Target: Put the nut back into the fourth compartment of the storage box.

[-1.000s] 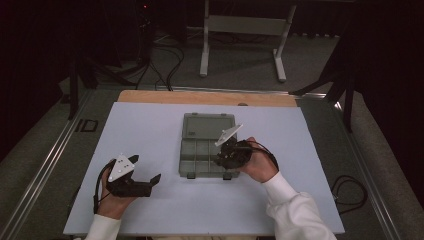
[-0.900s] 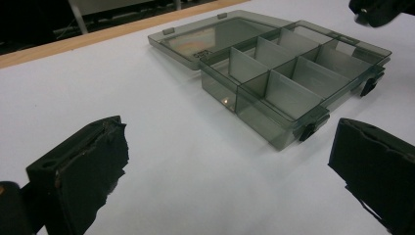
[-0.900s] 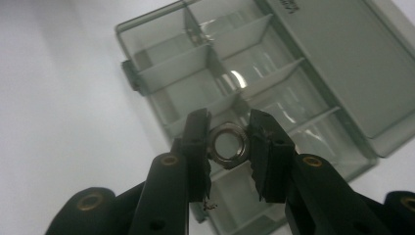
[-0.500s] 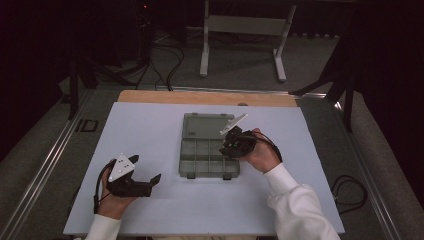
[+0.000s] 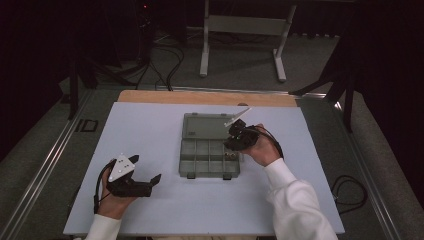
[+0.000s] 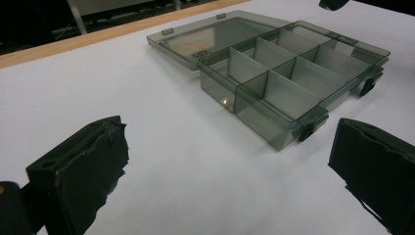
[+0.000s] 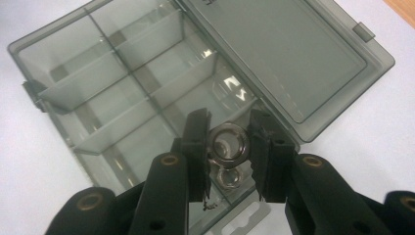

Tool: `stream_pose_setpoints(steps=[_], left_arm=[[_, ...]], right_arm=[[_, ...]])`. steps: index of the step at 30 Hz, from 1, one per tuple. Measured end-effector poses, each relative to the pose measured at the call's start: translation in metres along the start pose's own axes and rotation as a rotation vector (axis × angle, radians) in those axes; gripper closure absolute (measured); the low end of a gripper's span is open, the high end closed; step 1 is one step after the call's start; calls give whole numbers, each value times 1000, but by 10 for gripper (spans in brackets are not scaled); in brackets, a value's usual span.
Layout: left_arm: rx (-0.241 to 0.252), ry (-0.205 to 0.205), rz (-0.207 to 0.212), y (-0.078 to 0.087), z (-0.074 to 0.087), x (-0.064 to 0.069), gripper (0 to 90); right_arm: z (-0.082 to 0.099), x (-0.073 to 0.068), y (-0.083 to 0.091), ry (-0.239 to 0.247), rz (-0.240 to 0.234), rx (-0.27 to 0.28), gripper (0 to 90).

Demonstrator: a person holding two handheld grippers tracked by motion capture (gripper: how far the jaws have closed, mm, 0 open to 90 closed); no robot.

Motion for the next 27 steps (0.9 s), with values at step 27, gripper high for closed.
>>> stream_pose_setpoints(steps=[27], left_arm=[[0,1,-2,0,0,0,14]], right_arm=[[6,15,-21,-39,34,-63,705]])
Point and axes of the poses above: each handheld gripper's, and its own axes: y roughly backward along the jaws, z roughly out of its underside, x roughly to its right, the point moved 10 cm from there along -y, roughly forward along the jaws, and after that the axes turned 13 degrees about -y, right-handed, at the moved point
